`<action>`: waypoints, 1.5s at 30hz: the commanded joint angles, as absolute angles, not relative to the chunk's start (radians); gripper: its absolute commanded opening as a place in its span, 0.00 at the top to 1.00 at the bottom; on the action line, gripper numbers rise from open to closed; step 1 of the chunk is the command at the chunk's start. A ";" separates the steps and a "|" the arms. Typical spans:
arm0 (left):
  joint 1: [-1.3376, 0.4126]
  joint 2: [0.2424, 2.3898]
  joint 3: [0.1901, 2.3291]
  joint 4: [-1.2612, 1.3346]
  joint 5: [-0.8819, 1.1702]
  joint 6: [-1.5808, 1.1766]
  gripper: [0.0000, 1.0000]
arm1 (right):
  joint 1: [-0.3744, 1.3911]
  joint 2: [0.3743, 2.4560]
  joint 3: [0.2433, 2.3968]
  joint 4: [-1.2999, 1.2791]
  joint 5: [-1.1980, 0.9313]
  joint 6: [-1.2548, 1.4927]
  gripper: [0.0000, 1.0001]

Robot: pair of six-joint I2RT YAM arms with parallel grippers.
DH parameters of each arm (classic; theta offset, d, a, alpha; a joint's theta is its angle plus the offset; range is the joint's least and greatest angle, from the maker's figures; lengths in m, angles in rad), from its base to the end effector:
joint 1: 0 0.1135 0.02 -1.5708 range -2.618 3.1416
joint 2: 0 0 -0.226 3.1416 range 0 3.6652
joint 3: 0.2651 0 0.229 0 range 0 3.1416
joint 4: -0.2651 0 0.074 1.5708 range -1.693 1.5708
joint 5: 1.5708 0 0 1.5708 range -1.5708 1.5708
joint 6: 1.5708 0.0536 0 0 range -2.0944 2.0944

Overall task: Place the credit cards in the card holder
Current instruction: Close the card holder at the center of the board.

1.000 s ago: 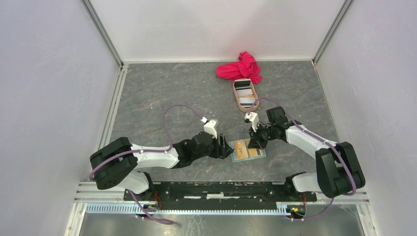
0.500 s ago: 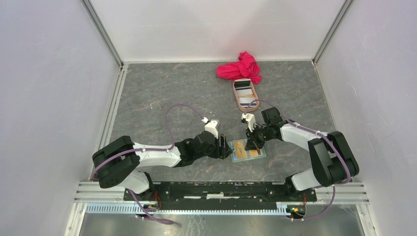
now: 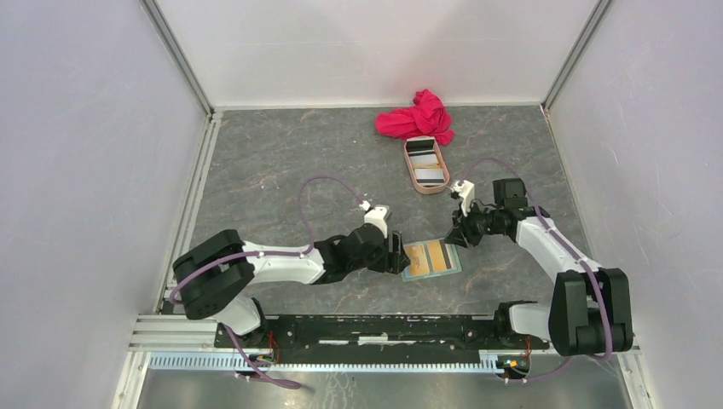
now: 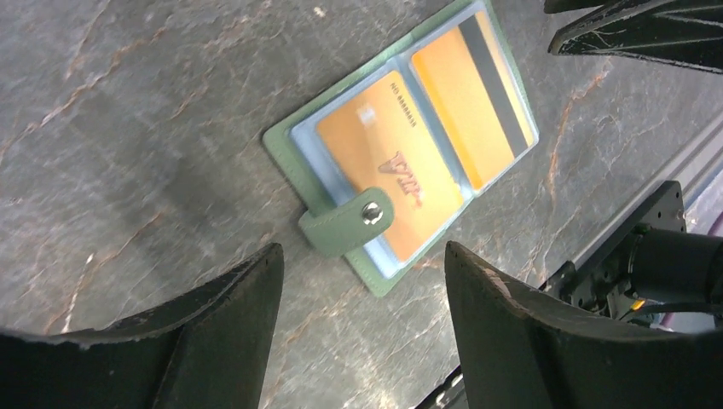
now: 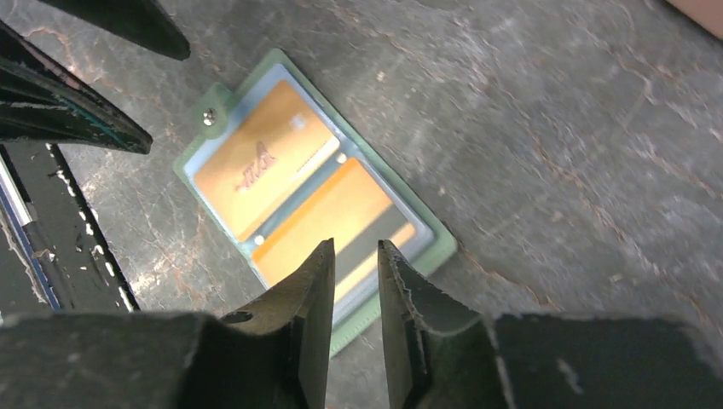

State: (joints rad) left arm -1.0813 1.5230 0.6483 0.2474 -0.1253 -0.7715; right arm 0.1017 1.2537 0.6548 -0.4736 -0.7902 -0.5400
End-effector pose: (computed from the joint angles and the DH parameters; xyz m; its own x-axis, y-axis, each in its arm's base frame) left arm 0.1469 -0.2616 0.1335 -0.7752 -0.0161 -0.6315 0.4012 0.7596 -0.5119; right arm 0.2143 0.0601 0.1551 -0.5391 -0.4187 -0.7308 -0.8003 0.5250 0.2896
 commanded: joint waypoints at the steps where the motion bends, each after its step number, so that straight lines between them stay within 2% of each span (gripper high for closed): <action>1: -1.112 1.585 0.783 0.139 -0.211 -0.761 0.25 | 0.029 1.264 0.670 -0.523 -0.860 -0.590 0.66; 15: -1.228 1.794 1.135 -0.325 -0.546 -0.767 0.26 | 0.006 1.321 0.681 -0.537 -0.855 -0.583 0.62; 18: -1.247 1.864 1.228 -0.418 -0.595 -0.775 0.33 | 0.006 1.323 0.681 -0.535 -0.855 -0.583 0.62; 21: -1.259 1.908 1.270 -0.464 -0.617 -0.776 0.34 | 0.005 1.324 0.680 -0.536 -0.854 -0.584 0.61; 34: -1.279 1.932 1.325 -0.549 -0.677 -0.768 0.42 | 0.006 1.332 0.681 -0.538 -0.857 -0.585 0.61; 45: -1.282 1.874 1.283 -0.554 -0.700 -0.781 0.46 | 0.006 1.341 0.683 -0.542 -0.860 -0.588 0.61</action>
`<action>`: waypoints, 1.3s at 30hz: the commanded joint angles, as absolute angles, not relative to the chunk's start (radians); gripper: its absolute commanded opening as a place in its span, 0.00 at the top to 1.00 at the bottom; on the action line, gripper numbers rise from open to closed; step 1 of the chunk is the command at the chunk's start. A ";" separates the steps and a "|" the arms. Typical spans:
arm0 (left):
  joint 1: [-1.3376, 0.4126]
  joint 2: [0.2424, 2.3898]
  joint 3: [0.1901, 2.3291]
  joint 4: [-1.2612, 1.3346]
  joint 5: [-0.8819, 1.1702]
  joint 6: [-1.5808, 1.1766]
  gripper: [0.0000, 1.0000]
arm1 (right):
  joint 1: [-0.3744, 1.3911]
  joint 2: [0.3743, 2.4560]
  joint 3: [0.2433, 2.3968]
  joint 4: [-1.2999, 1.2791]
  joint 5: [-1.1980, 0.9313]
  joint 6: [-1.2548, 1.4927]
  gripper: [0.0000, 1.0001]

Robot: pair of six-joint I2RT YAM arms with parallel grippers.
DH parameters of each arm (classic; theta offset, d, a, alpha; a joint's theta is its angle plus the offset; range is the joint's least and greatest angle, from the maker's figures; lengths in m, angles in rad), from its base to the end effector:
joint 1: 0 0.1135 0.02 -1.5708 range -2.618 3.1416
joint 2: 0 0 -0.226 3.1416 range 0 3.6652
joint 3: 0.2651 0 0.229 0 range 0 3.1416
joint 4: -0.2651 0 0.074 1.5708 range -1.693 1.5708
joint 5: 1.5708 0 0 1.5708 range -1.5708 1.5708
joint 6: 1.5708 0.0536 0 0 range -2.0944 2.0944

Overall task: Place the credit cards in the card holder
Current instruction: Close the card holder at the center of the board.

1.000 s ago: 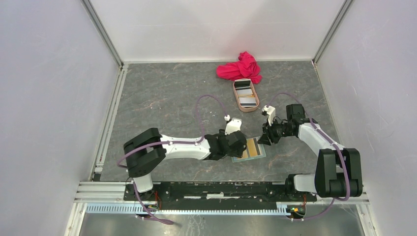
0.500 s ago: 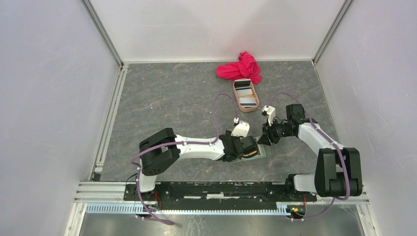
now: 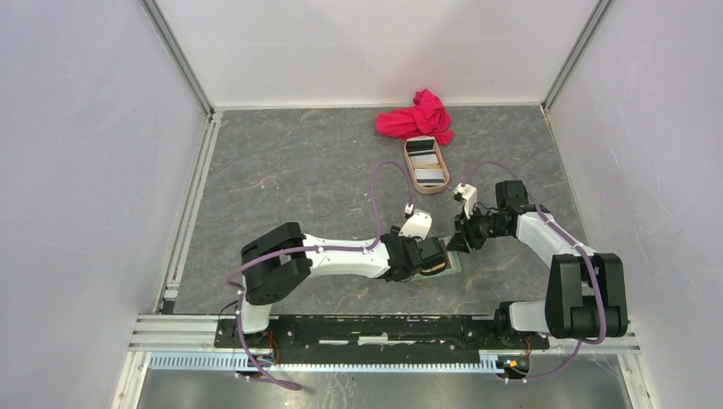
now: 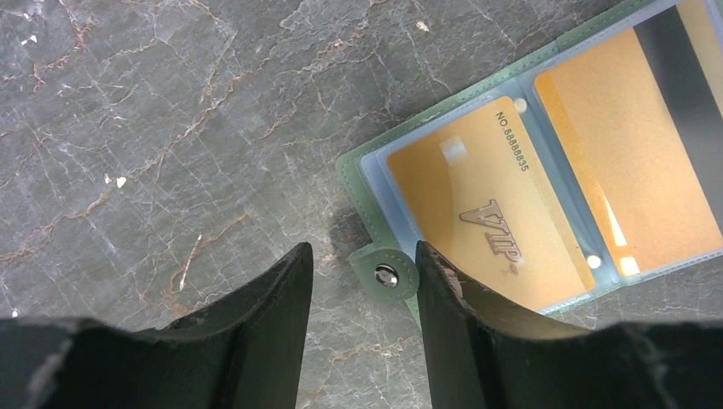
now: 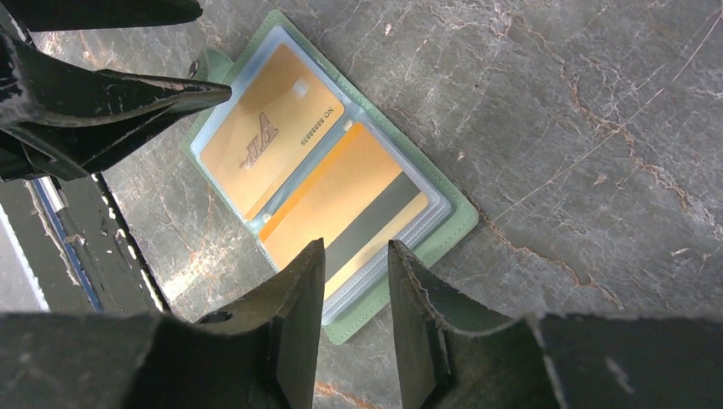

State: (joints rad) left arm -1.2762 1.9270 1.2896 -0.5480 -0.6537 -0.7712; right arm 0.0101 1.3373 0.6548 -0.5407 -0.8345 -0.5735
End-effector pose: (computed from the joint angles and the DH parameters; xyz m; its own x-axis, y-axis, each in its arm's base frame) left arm 0.1345 -0.3311 0.1340 -0.6761 0.3227 -0.6623 0.3096 0.9402 0.1421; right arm 0.2141 0.0419 0.1371 -0.6491 -0.3709 -0.6641 -0.7278 0.5568 0.4004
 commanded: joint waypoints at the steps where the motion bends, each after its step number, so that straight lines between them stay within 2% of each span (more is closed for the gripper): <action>1: -1.282 1.870 1.279 -0.554 -0.700 -0.784 0.46 | 0.006 1.343 0.683 -0.543 -0.859 -0.588 0.61; 25: -1.282 1.833 1.254 -0.554 -0.696 -0.795 0.65 | 0.006 1.358 0.687 -0.554 -0.864 -0.596 0.60; 39: -1.282 1.812 1.253 -0.575 -0.692 -0.801 0.70 | 0.006 1.364 0.687 -0.557 -0.865 -0.598 0.60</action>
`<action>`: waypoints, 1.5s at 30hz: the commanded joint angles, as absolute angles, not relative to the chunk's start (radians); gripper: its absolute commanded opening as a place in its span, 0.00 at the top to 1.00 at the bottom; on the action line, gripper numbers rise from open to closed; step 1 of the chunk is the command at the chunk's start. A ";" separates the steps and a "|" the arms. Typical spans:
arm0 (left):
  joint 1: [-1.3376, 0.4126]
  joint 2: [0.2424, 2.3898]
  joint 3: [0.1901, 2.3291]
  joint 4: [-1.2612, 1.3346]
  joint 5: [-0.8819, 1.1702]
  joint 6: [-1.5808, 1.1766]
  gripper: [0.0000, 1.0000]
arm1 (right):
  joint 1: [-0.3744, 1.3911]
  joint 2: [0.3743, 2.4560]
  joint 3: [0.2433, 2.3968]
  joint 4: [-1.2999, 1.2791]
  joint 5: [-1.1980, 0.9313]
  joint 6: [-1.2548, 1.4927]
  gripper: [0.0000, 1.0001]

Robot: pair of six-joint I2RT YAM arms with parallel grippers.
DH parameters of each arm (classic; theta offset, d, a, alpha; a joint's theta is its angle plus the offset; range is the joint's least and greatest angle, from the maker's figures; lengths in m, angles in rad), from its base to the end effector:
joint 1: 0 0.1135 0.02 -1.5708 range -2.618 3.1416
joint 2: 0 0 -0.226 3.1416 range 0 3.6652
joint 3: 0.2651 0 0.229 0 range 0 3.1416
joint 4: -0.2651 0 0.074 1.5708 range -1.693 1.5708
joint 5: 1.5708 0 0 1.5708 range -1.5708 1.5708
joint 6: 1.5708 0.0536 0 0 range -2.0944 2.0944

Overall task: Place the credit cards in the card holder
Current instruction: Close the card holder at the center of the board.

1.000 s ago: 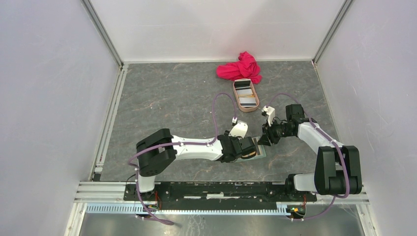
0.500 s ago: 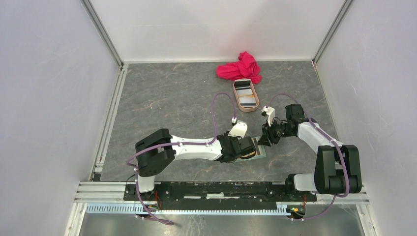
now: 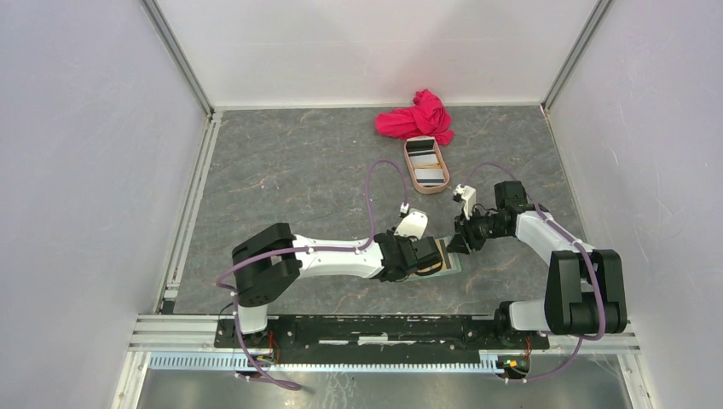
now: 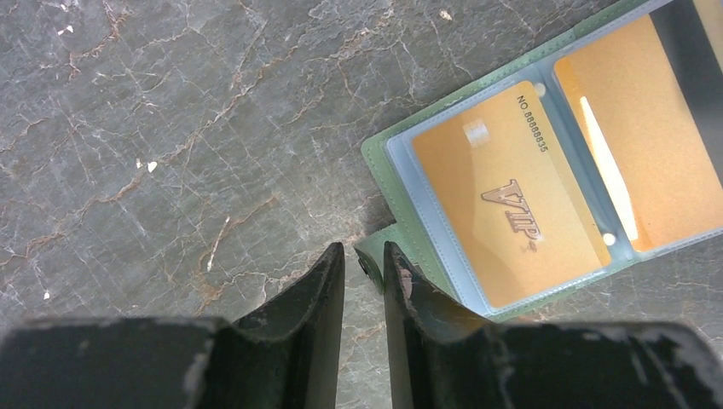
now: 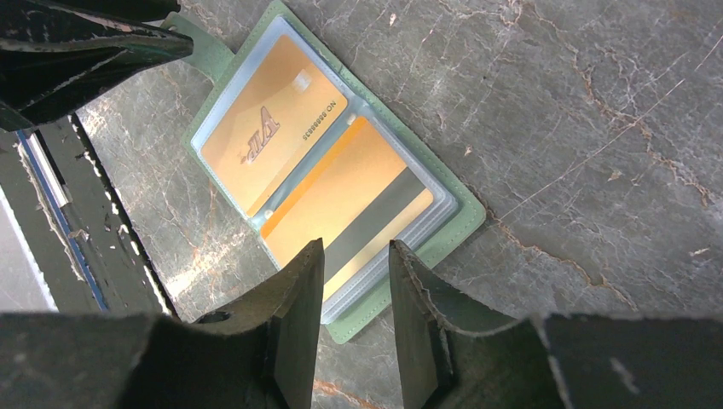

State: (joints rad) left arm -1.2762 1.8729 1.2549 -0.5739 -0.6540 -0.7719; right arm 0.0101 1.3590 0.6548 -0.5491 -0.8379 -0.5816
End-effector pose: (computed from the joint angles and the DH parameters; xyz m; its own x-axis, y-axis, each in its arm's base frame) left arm 0.1314 -0.3209 0.1418 -0.6775 0.3262 -0.6593 0.3093 0.9395 0.1470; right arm 0.2137 0.0420 0.1327 -0.6626 -0.3742 -0.6488 -0.7214 0.5518 0.4185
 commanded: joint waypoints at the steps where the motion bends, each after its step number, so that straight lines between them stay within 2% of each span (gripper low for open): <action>1: -1.282 1.811 1.252 -0.574 -0.690 -0.801 0.70 | 0.007 1.365 0.689 -0.556 -0.865 -0.597 0.60; 13: -1.282 1.810 1.239 -0.572 -0.673 -0.803 0.81 | 0.005 1.367 0.689 -0.556 -0.864 -0.599 0.59; 15: -1.282 1.808 1.238 -0.572 -0.673 -0.802 0.85 | 0.006 1.368 0.689 -0.557 -0.864 -0.599 0.59; 18: -1.282 1.806 1.236 -0.572 -0.672 -0.799 0.97 | 0.006 1.368 0.689 -0.557 -0.862 -0.599 0.59; 19: -1.282 1.802 1.233 -0.572 -0.672 -0.798 0.98 | 0.006 1.368 0.690 -0.559 -0.862 -0.603 0.59; 27: -1.273 1.649 1.037 -0.310 -0.602 -0.782 0.98 | -0.040 1.322 0.676 -0.512 -0.802 -0.571 0.49; 33: -1.258 1.566 0.916 -0.149 -0.540 -0.775 0.98 | -0.095 1.331 0.664 -0.490 -0.753 -0.535 0.48; 41: -1.241 1.569 0.866 -0.093 -0.489 -0.788 0.98 | -0.097 1.505 0.708 -0.589 -0.949 -0.563 0.48; 45: -1.238 1.568 0.856 -0.078 -0.478 -0.789 0.98 | -0.097 1.560 0.716 -0.604 -0.982 -0.562 0.48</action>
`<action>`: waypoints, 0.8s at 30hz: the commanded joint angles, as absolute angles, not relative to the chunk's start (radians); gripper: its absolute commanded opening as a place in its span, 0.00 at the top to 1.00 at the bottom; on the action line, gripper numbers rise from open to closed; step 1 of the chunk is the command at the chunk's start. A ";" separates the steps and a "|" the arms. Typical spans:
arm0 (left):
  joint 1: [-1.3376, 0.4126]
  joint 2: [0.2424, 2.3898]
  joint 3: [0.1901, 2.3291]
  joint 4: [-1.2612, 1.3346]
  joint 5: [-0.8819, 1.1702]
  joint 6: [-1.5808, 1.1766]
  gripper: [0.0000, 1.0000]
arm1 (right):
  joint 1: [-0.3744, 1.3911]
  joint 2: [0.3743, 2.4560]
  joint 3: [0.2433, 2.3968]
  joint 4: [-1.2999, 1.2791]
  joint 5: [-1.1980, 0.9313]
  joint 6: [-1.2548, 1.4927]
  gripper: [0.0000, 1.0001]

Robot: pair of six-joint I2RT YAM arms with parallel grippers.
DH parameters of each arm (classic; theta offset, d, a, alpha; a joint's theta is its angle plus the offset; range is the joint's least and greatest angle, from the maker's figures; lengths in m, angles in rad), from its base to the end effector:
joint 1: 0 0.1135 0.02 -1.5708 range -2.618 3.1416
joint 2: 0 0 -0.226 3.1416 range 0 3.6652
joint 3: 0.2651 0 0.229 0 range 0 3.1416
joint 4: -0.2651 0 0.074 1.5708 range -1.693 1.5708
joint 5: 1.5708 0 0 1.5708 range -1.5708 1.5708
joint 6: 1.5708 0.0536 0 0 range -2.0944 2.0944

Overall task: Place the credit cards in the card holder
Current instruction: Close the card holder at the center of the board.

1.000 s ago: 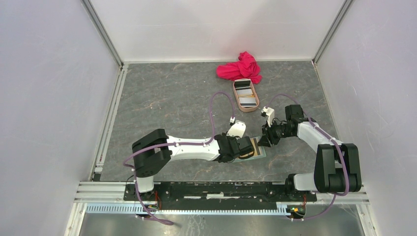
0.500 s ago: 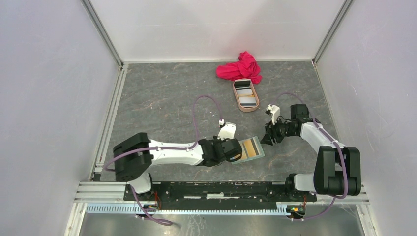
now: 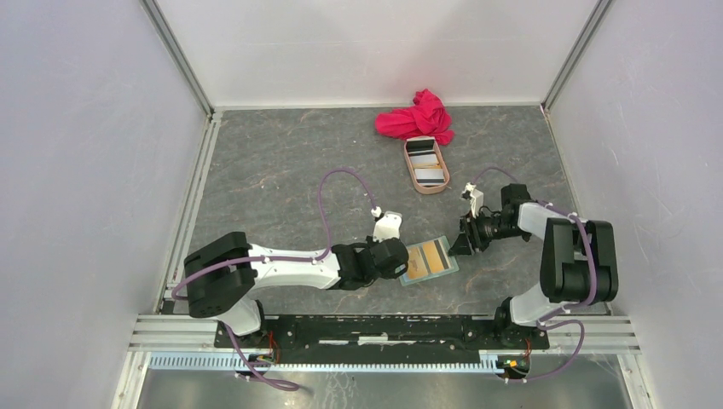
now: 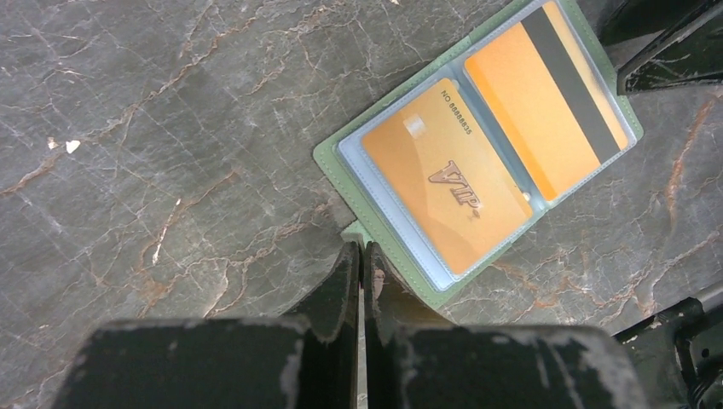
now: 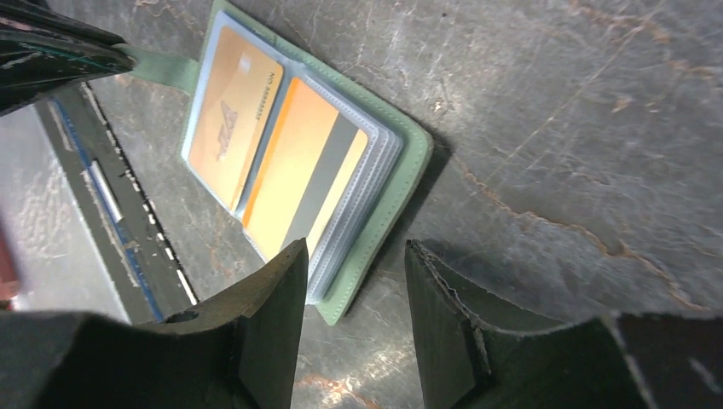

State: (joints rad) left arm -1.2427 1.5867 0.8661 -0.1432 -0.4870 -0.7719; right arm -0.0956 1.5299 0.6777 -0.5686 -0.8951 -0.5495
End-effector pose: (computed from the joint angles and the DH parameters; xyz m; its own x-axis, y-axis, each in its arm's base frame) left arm 0.1230 -0.2836 0.1465 -0.6908 0.1164 -0.7136 0.3584 0.9123 -0.1981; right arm 0.2205 0.0209 0.1061 -0.8099 -0.2505 -0.5304 -0.5621 0.5897 0.5799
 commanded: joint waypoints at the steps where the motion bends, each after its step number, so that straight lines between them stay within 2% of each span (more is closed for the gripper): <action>1: -1.238 1.568 0.856 -0.076 -0.476 -0.788 0.98 | -0.097 1.568 0.715 -0.603 -0.988 -0.558 0.48; 14: -1.232 1.568 0.849 -0.041 -0.443 -0.782 0.98 | -0.097 1.642 0.709 -0.601 -1.027 -0.523 0.49; 20: -1.231 1.565 0.849 -0.040 -0.440 -0.780 0.98 | -0.108 1.647 0.703 -0.583 -1.031 -0.500 0.57; 24: -1.232 1.565 0.847 -0.037 -0.439 -0.779 0.98 | -0.115 1.651 0.698 -0.574 -1.031 -0.486 0.74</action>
